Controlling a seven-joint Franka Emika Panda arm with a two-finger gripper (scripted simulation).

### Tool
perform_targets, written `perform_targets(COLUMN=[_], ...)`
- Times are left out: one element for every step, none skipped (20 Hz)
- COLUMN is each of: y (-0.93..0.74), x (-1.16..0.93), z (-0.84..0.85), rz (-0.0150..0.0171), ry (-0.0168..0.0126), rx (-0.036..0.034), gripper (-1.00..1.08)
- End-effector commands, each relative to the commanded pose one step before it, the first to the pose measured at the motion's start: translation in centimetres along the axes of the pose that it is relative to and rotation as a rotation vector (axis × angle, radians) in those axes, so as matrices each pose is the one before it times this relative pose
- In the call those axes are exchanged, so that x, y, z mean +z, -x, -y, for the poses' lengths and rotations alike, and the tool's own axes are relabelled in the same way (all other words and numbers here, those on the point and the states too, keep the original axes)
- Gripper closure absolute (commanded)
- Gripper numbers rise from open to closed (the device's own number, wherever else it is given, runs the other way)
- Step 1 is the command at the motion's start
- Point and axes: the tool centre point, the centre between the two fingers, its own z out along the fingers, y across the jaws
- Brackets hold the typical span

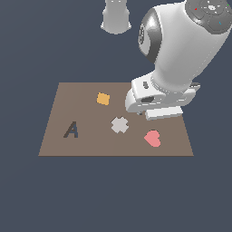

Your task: Insert a designated object into the corresponding slot on a board.

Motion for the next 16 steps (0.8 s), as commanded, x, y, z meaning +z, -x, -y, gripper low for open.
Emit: perform_targets(y=[-0.032,-0.007,0.000,0.000,0.000,0.000,0.000,0.000,0.000,0.000,0.000,0.000,0.000,-0.009,-0.005,-0.014], x=[0.647,0.113,0.003,0.000,0.000,0.000,0.000,0.000,0.000,0.000,0.000,0.000,0.000,-0.008,-0.063,-0.189], z=[0.032,0.004,0.013,0.000,0.000,0.000,0.000,0.000,0.000,0.000,0.000,0.000,0.000,-0.005,0.002,0.005], rz=[-0.00004,0.00000,-0.00058,0.00000,0.00000,0.00000,0.00000,0.00000,0.00000,0.00000,0.00000,0.00000,0.00000,0.00000,0.00000,0.00000], ry=[0.00026,0.00000,0.00034,0.00000,0.00000,0.00000,0.00000,0.00000,0.00000,0.00000,0.00000,0.00000,0.00000,0.00000,0.00000,0.00000], rx=[-0.00018,0.00000,-0.00017,0.00000,0.00000,0.00000,0.00000,0.00000,0.00000,0.00000,0.00000,0.00000,0.00000,0.00000,0.00000,0.00000], gripper=[-0.92,-0.92,-0.92,1.08,1.08,1.08,1.08,1.08,1.08,1.08,1.08,1.08,1.08,1.08,1.08,1.08])
